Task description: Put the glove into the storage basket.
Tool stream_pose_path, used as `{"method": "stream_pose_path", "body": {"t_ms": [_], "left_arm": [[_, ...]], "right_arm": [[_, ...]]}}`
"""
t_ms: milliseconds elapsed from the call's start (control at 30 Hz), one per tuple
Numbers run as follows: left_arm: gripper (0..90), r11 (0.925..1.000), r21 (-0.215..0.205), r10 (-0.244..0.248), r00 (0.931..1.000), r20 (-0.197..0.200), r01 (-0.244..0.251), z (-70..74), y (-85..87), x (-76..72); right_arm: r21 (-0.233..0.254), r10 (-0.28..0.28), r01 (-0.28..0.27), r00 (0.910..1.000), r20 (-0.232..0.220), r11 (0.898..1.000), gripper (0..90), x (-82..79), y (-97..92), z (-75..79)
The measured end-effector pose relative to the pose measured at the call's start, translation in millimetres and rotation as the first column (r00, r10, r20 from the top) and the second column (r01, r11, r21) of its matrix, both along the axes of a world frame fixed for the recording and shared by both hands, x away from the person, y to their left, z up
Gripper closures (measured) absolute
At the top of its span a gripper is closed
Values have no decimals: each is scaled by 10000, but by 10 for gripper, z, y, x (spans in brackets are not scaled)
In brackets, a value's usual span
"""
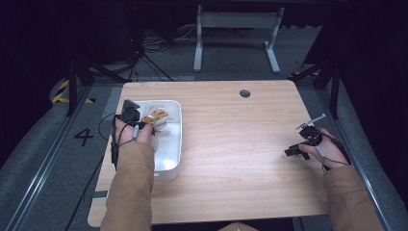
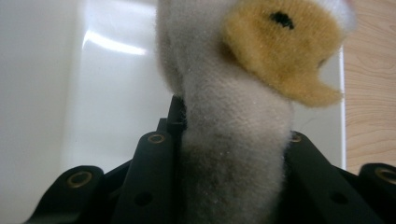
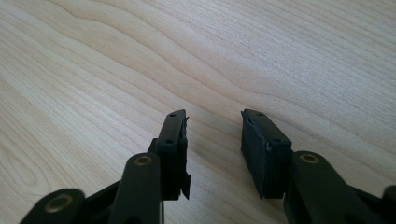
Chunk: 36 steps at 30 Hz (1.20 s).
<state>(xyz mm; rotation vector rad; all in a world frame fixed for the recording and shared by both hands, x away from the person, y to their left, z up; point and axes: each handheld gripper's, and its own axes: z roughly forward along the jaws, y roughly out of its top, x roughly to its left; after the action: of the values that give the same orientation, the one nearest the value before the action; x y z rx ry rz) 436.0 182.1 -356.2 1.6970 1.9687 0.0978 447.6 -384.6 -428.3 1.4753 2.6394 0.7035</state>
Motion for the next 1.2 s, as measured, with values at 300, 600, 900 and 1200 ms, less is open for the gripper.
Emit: {"method": "stream_pose_path", "body": {"t_ms": [300, 600, 900, 1200], "left_arm": [[702, 9998, 99, 183, 9997, -140, -182, -175, 17, 5], [702, 9996, 233, 190, 9988, -454, -180, -373, -11, 12], [699, 9992, 390, 133, 9975, -688, -106, -455, -27, 34], [696, 9989, 456, -32, 9957, -923, 74, -517, -2, 53]], "right_arm": [[43, 119, -119, 9999, 4, 9999, 614, -1, 14, -3], [35, 247, -248, 9996, 138, 9997, 608, -18, 51, 31], [27, 307, -307, 9995, 99, 9995, 603, -19, 64, 20], [-18, 310, -310, 9995, 37, 9995, 599, -15, 65, 3]]}}
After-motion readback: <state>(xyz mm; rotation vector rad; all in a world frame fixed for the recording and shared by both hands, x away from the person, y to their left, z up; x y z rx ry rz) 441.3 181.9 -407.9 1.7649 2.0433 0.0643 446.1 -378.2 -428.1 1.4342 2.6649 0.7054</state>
